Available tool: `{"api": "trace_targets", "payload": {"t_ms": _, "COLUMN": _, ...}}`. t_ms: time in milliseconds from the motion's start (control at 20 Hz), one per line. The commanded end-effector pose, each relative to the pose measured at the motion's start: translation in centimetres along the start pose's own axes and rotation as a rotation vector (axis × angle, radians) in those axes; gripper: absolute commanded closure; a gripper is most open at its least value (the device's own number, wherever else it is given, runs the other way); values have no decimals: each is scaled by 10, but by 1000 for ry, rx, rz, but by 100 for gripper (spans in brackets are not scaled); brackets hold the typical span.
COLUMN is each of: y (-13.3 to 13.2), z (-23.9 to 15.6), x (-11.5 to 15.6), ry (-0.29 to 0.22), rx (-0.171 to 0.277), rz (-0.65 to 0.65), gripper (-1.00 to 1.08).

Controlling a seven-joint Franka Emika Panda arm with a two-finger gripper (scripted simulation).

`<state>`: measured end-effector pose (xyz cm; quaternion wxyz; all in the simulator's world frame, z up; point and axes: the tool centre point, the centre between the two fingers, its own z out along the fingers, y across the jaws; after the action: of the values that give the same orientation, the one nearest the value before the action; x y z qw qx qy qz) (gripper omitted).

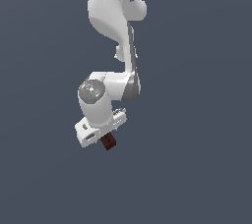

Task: Pick up the object and move it to a goal position.

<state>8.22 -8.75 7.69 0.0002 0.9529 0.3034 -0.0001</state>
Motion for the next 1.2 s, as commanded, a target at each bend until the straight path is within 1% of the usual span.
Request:
{"api": "trace_targets", "payload": {"t_ms": 0, "y": 0, "z": 3, "x": 0, "ry": 0, "rx": 0, "rz": 0, "gripper": -92}}
{"api": "trace_targets", "payload": {"t_ms": 450, "y": -1, "z": 45, "x": -1, "ry": 0, "rx": 0, "rz": -4, "gripper": -92}}
{"api": "trace_targets", "payload": {"t_ms": 750, "y": 0, "z": 50, "x": 0, "ry": 0, "rx": 0, "rz": -4, "gripper": -92}}
{"api": "trace_targets", "payload": {"t_ms": 800, "y": 0, "z": 50, "x": 0, "ry": 0, "rx": 0, "rz": -4, "gripper": 108}}
{"api": "trace_targets", "payload": {"t_ms": 1150, "y": 0, "z": 50, "x": 0, "ry": 0, "rx": 0, "rz": -4, "gripper": 108}}
